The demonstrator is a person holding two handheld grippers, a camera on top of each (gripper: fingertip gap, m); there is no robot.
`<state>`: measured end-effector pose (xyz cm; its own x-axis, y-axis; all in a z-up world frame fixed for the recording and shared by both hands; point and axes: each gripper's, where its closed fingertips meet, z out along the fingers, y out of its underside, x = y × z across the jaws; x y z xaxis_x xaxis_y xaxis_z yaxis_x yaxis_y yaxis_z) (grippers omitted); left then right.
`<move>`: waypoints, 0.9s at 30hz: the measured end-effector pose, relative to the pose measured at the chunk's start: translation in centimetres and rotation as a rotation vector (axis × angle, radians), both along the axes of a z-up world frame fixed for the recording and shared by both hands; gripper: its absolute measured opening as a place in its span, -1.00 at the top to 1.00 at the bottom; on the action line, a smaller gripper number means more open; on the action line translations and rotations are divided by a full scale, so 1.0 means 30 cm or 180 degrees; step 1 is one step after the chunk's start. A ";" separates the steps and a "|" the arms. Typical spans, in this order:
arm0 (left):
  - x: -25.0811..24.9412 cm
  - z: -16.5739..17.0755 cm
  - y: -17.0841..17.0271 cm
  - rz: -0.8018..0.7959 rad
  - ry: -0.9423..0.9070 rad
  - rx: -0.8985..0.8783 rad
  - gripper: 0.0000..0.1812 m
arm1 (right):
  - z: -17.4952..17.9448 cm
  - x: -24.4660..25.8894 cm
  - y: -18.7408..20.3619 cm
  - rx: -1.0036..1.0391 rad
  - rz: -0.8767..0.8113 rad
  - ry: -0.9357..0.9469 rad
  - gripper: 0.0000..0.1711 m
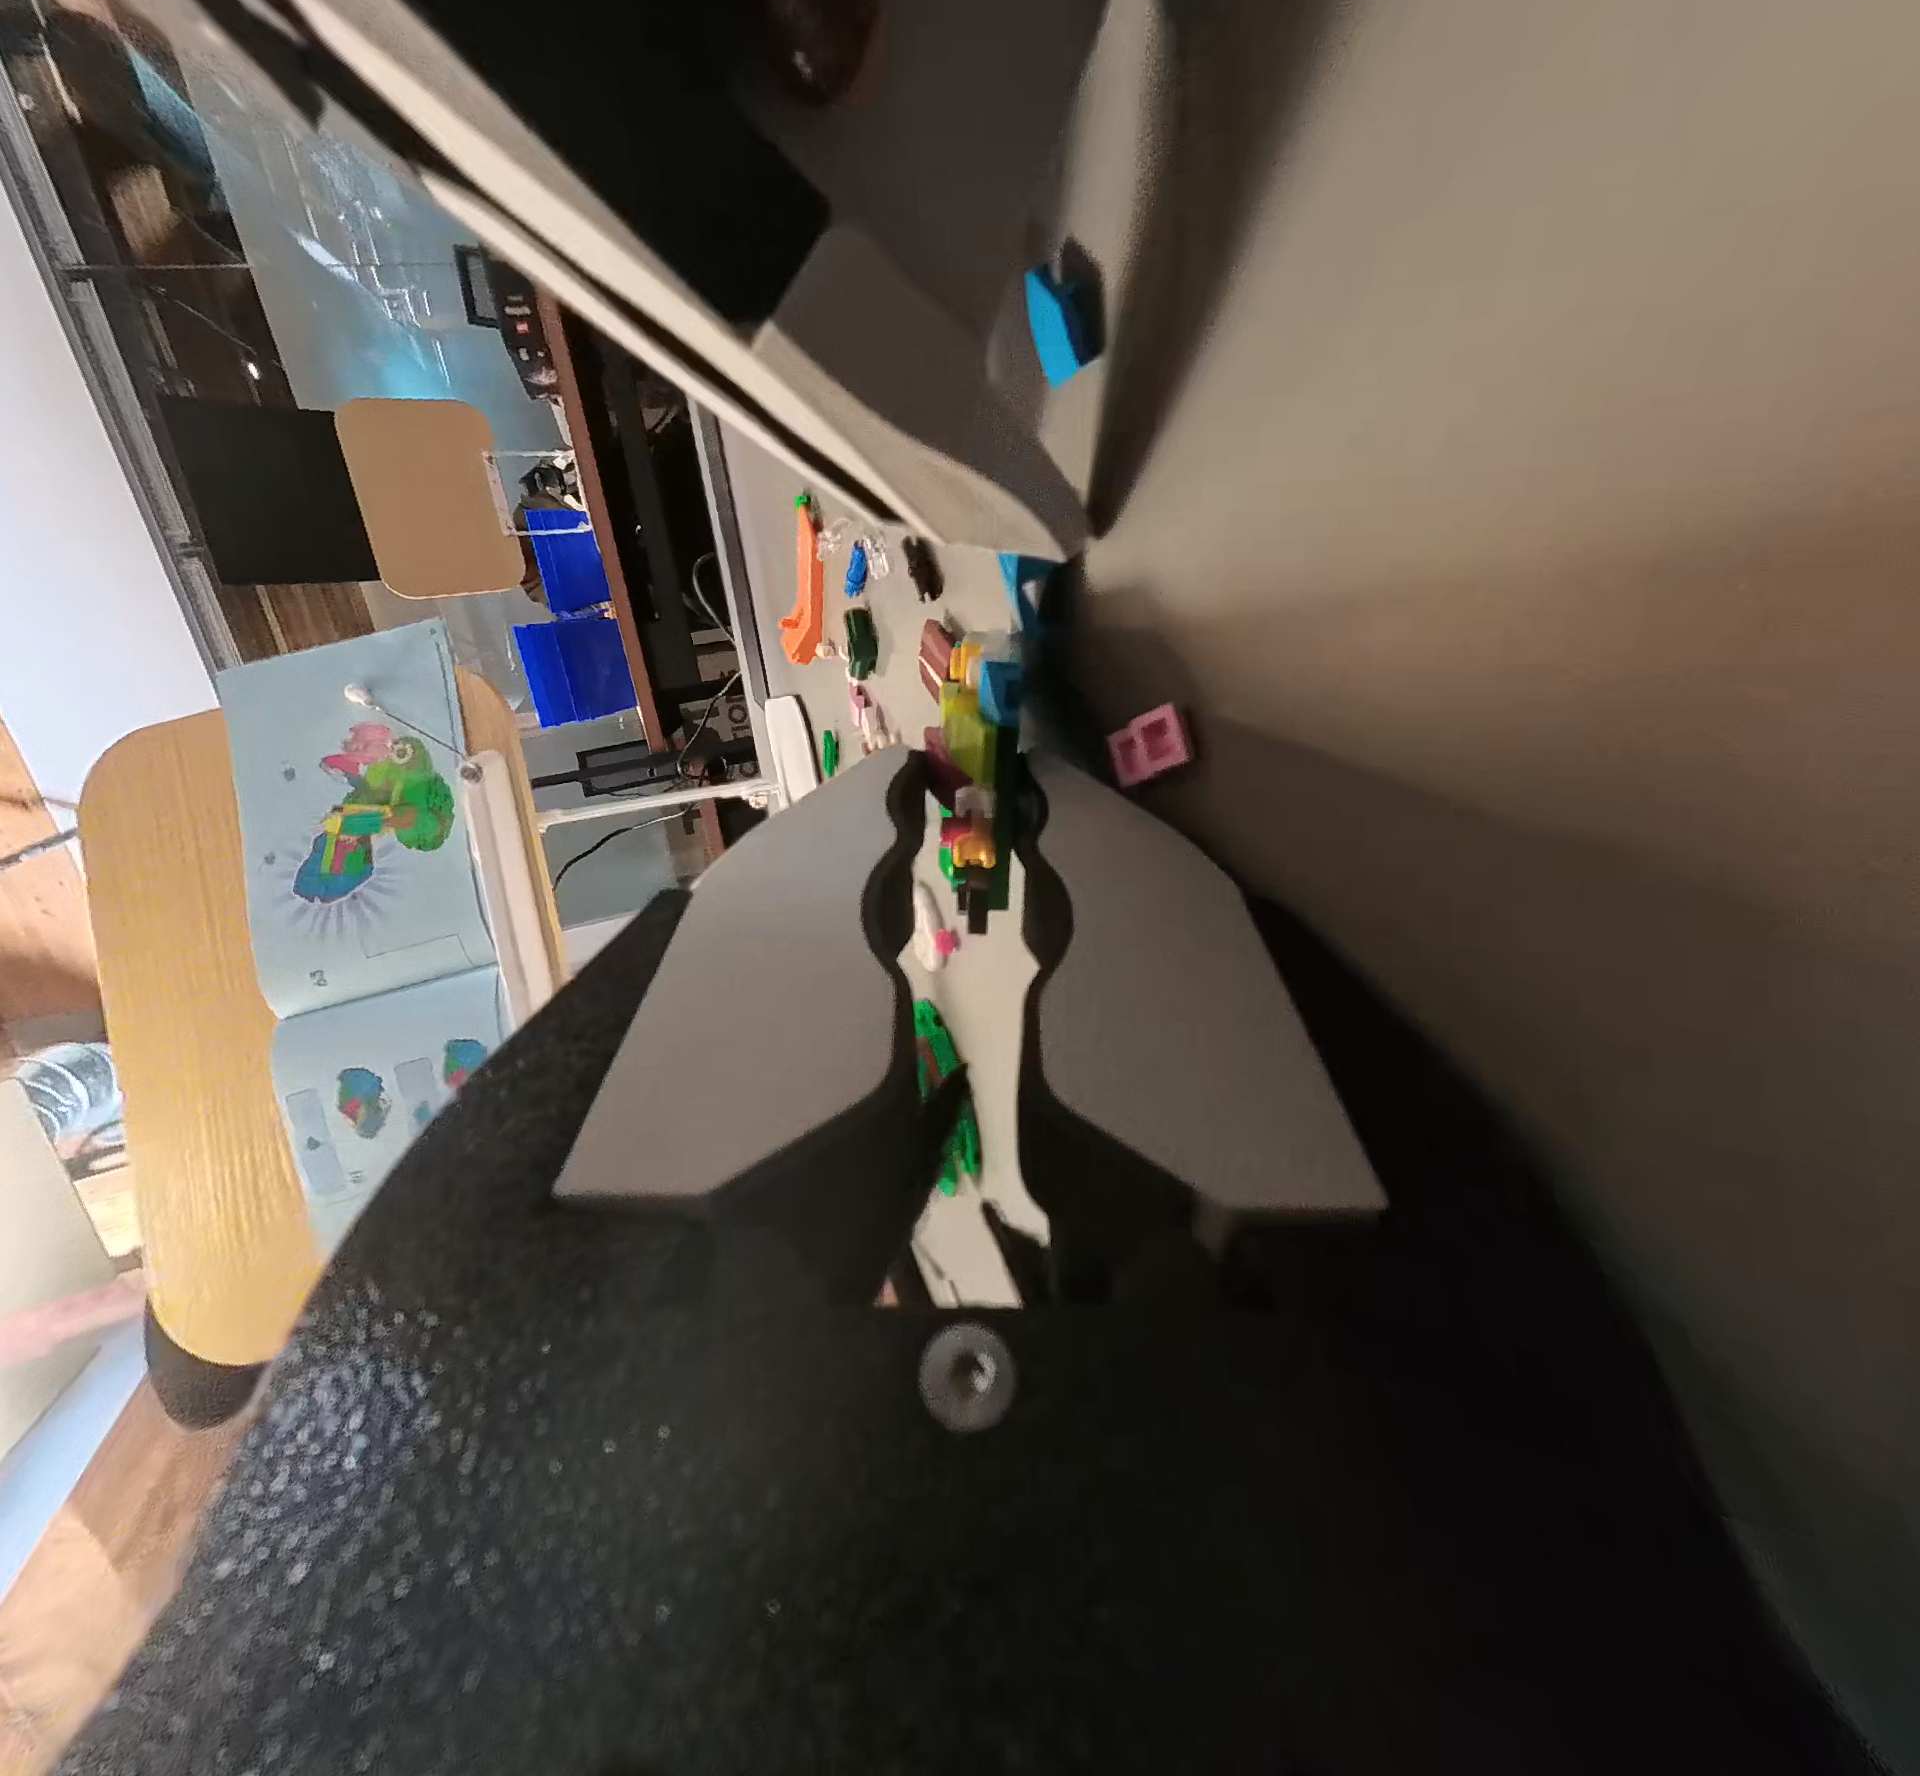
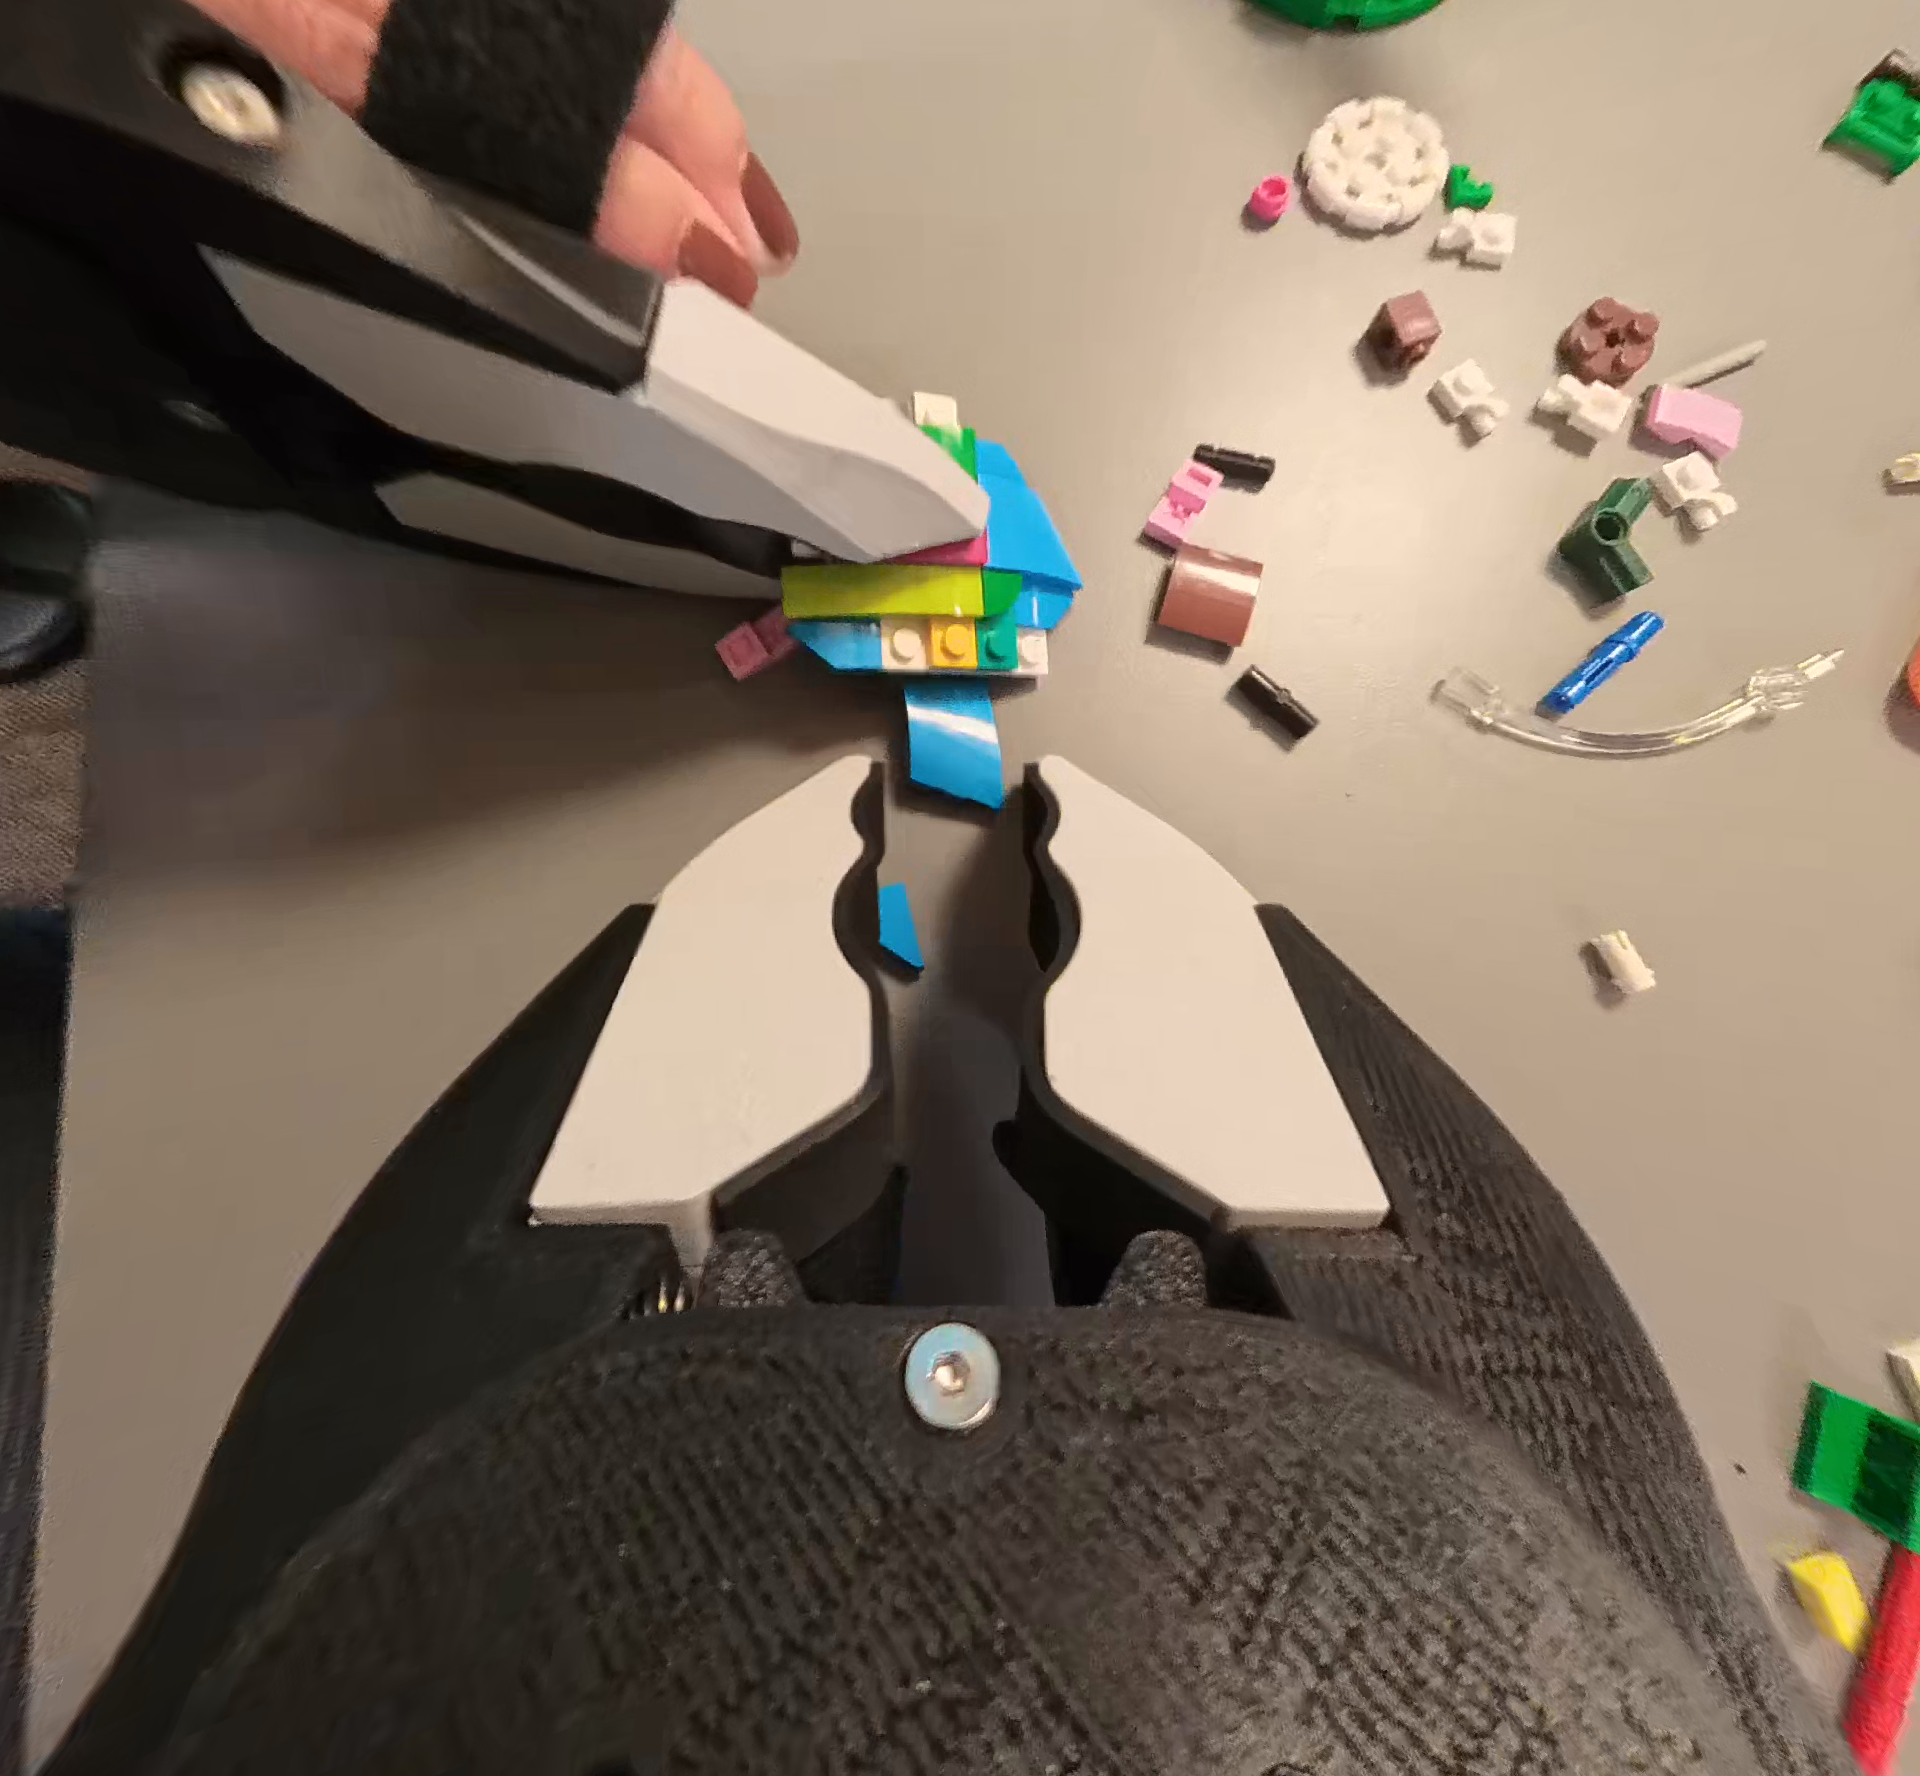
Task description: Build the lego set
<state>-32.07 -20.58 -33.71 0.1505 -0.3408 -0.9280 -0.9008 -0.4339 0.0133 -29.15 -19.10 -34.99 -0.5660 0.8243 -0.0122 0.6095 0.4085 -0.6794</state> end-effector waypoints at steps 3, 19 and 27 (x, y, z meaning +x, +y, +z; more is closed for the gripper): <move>-0.030 0.004 0.002 0.0160 -0.0126 0.0150 0.83 | -0.001 -0.004 0.015 0.0090 -0.0020 -0.0091 0.82; -0.109 0.184 0.005 0.0967 -0.0396 0.1483 0.84 | 0.263 -0.161 -0.014 0.0848 0.0640 -0.0334 0.82; -0.120 0.220 -0.012 0.1012 -0.0460 0.1721 0.84 | 0.282 -0.181 -0.030 0.1101 0.0722 -0.0605 0.82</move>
<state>-35.67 -20.93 -27.13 0.3035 0.2512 -0.9191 -0.7034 -0.5916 -0.3940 -34.58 -20.01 -26.53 -0.7472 0.6535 0.1210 0.5790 0.7294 -0.3643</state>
